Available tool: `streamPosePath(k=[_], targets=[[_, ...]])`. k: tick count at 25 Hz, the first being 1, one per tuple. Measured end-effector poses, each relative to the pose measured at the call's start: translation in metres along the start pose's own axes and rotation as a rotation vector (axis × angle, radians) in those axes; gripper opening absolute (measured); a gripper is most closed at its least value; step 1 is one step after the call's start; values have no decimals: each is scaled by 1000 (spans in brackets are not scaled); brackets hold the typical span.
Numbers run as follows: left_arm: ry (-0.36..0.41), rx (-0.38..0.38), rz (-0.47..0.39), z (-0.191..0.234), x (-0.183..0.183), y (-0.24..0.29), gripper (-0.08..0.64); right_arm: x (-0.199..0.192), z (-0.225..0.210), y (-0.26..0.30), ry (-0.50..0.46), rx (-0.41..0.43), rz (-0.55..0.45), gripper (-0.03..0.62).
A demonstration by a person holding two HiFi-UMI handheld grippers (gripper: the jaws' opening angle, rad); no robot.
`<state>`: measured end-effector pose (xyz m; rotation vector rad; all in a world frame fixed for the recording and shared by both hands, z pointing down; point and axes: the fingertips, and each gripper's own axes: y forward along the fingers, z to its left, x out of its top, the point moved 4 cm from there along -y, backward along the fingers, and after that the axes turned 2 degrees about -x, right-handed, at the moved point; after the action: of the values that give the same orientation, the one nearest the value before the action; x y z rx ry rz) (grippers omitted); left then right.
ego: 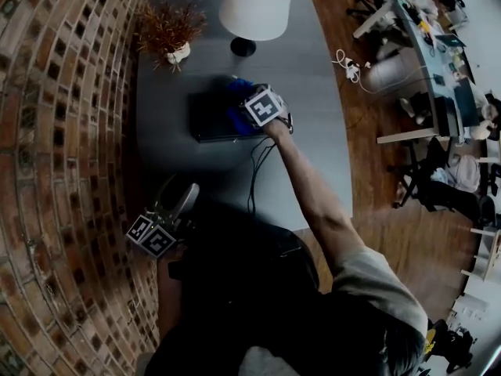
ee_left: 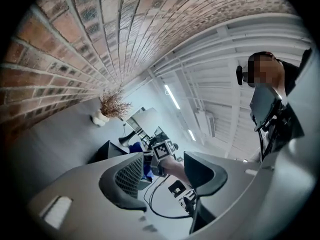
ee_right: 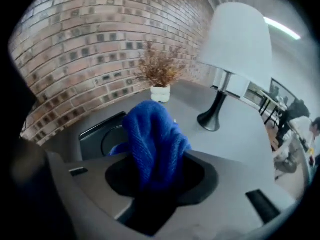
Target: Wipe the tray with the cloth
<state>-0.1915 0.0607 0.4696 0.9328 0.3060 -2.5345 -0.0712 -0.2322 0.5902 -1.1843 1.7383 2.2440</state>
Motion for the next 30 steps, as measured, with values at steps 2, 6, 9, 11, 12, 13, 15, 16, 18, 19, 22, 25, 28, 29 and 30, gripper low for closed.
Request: streamPosePath(k=[2, 6, 9, 11, 12, 13, 15, 16, 18, 19, 22, 25, 28, 29, 30], targets=[[-1, -1, 7, 1, -1, 3, 249, -12, 47, -5, -101, 54, 33, 153], [-8, -1, 20, 1, -5, 7, 249, -39, 129, -31, -362, 221, 121, 153], [-4, -7, 22, 0, -5, 10, 249, -25, 68, -48, -278, 80, 84, 153], [-4, -10, 20, 0, -6, 9, 248, -1, 1, -56, -166, -78, 1, 153], [-5, -10, 19, -1, -7, 9, 249, 10, -25, -57, -116, -126, -38, 153], [-7, -11, 17, -1, -7, 9, 249, 17, -42, -55, -79, -147, -61, 153], [-11, -17, 14, -2, -7, 11, 247, 11, -51, -35, -60, -129, -30, 153], [-10, -22, 12, -3, -8, 12, 244, 0, -45, -23, -72, -102, 11, 153], [-10, -28, 9, -6, -8, 14, 244, -22, -22, -12, -109, -67, 73, 152], [-10, -27, 7, -7, -8, 13, 244, -30, -6, -15, -122, -47, 92, 150], [-13, -9, 3, -2, -5, 5, 244, -52, 62, -39, -193, 134, 193, 144], [-24, -9, 0, 1, -8, 5, 244, -55, 58, -64, -282, 115, 251, 144], [-29, -24, 1, 2, -9, 10, 244, -4, -20, -68, -243, -144, 65, 146], [-29, -29, 4, 1, -10, 10, 244, 10, -40, -64, -227, -198, 7, 145], [-29, -32, 8, 1, -11, 11, 244, 16, -54, -57, -221, -222, -16, 146]])
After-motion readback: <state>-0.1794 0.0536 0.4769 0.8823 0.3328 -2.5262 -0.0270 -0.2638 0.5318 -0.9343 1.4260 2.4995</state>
